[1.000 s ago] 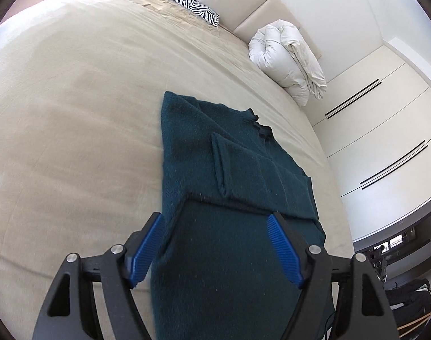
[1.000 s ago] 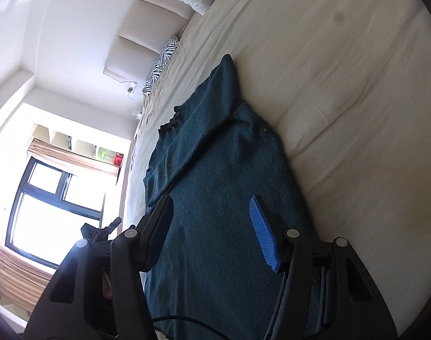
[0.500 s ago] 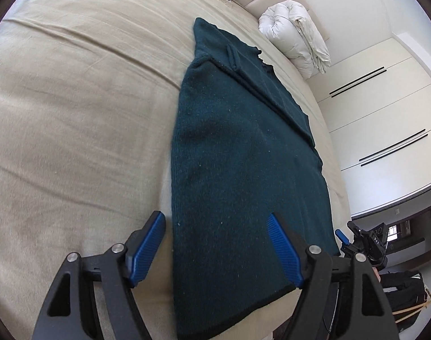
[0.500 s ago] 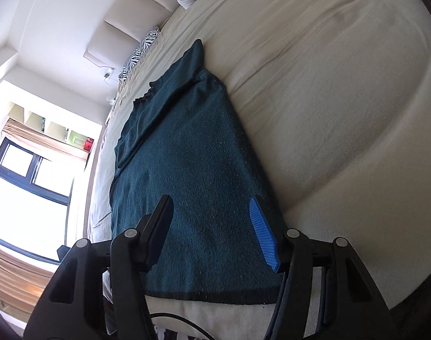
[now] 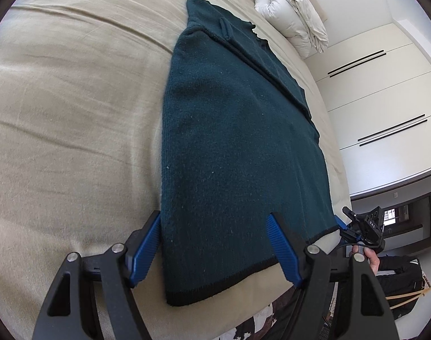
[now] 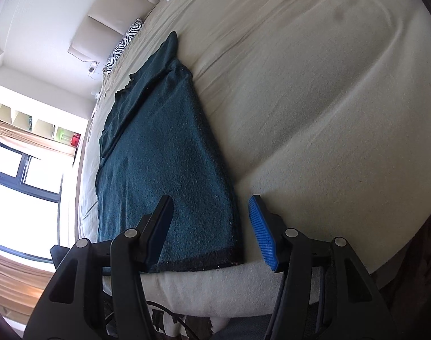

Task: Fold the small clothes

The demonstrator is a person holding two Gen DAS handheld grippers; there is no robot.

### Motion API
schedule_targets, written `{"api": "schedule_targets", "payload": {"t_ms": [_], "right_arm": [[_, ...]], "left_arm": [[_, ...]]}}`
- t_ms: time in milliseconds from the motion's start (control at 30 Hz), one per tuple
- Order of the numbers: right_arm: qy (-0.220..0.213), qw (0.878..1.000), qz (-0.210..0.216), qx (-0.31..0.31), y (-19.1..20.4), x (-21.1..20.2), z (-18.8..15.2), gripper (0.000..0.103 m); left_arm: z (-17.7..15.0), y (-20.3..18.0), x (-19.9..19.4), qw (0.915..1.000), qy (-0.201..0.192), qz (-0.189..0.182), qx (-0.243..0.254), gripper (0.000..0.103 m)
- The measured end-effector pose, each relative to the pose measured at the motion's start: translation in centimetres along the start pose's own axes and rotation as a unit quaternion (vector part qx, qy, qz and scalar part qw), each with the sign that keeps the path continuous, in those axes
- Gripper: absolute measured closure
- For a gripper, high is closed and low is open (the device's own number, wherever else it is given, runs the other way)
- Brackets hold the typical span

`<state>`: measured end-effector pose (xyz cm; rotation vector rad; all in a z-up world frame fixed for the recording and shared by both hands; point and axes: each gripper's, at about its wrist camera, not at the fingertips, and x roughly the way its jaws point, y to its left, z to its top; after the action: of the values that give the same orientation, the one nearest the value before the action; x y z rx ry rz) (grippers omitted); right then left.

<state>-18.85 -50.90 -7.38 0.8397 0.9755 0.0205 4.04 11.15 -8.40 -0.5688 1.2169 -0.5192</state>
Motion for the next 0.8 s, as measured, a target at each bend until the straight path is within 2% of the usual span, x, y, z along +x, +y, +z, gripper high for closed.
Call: {"api": "schedule_targets", "payload": {"t_ms": [400, 567, 633, 800], "right_arm": [[0.055, 0.998, 0.018, -0.006, -0.1, 0.1, -0.7, 0.050], [0.064, 0.998, 0.028, -0.006, -0.1, 0.7, -0.8, 0.059], [0.068, 0.997, 0.027, -0.003, -0.4, 1.0, -0.8, 0.069], [0.065, 0.997, 0.037, 0.003, -0.8, 1.0, -0.8, 0.070]], "left_arm": [[-0.5, 0.9, 0.5, 0.9990, 0.025, -0.027, -0.025, 0.050], [-0.4, 1.7, 0.4, 0.9972, 0.029, -0.049, -0.049, 0.051], [-0.4, 2.2, 0.3, 0.9956, 0.030, -0.062, -0.063, 0.051], [-0.8, 2.4, 0.1, 0.9941, 0.038, -0.072, -0.071, 0.050]]}}
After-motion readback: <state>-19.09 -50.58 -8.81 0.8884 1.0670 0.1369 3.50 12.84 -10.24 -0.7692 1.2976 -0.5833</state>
